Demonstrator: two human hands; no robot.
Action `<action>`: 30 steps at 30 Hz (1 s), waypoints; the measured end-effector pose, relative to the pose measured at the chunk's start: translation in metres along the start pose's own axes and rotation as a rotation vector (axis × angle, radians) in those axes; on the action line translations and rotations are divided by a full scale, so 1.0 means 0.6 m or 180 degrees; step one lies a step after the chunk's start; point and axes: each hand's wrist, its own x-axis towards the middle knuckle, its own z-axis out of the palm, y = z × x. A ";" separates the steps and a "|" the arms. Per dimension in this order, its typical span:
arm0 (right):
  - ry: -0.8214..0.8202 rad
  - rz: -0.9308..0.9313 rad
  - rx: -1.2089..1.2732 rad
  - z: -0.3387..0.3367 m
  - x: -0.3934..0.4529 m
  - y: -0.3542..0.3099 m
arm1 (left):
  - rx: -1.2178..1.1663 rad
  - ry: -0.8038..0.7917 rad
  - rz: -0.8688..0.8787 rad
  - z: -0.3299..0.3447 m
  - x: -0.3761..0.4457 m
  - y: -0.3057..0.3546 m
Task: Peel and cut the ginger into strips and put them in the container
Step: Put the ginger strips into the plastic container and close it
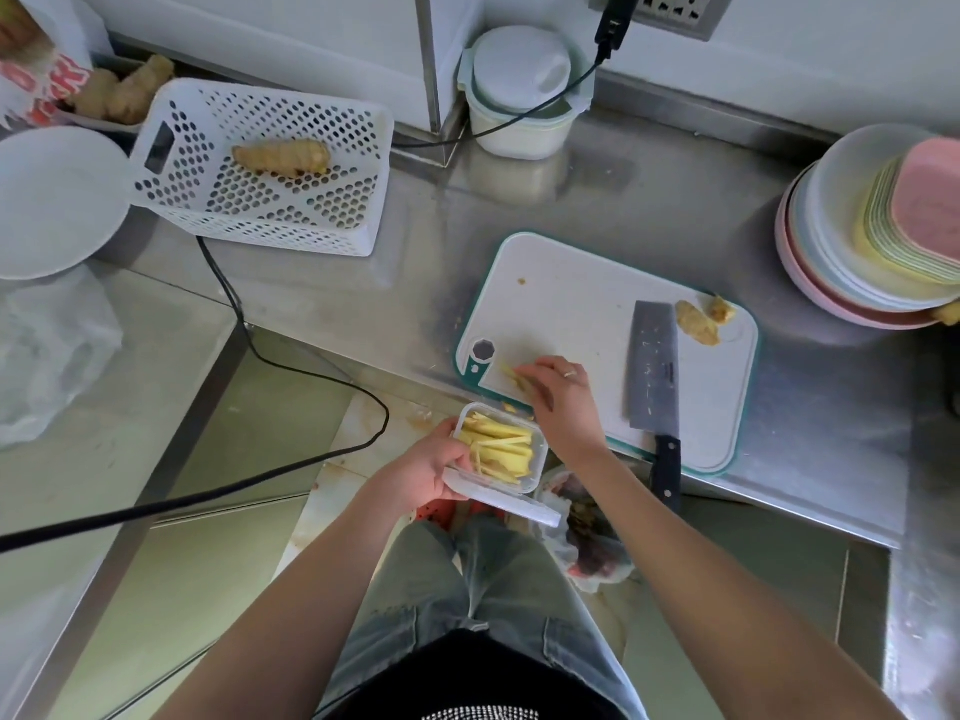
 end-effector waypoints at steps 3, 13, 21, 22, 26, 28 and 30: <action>-0.0088 0.0053 0.0122 0.009 -0.016 -0.005 | 0.0129 0.0137 -0.0028 0.007 0.004 -0.001; -0.0506 -0.0024 0.0038 0.004 -0.096 -0.007 | -0.0021 0.0031 -0.0056 0.003 0.011 0.001; -0.1007 -0.0815 -0.1959 -0.003 -0.084 0.011 | 0.0086 -0.0029 0.0012 0.005 0.005 -0.001; -0.1160 -0.0901 -0.2065 -0.005 -0.088 0.014 | 0.0056 -0.0052 0.0027 0.006 0.004 -0.001; -0.1430 -0.1359 -0.1568 -0.027 -0.100 0.027 | 0.0058 -0.0261 0.0102 0.005 -0.006 0.000; -0.0975 -0.1343 -0.1230 -0.034 -0.112 0.027 | 0.0096 -0.0353 0.0128 0.002 -0.008 0.001; -0.0676 -0.0976 -0.0636 -0.045 -0.124 0.012 | 0.0035 -0.0489 0.0120 -0.003 -0.008 0.002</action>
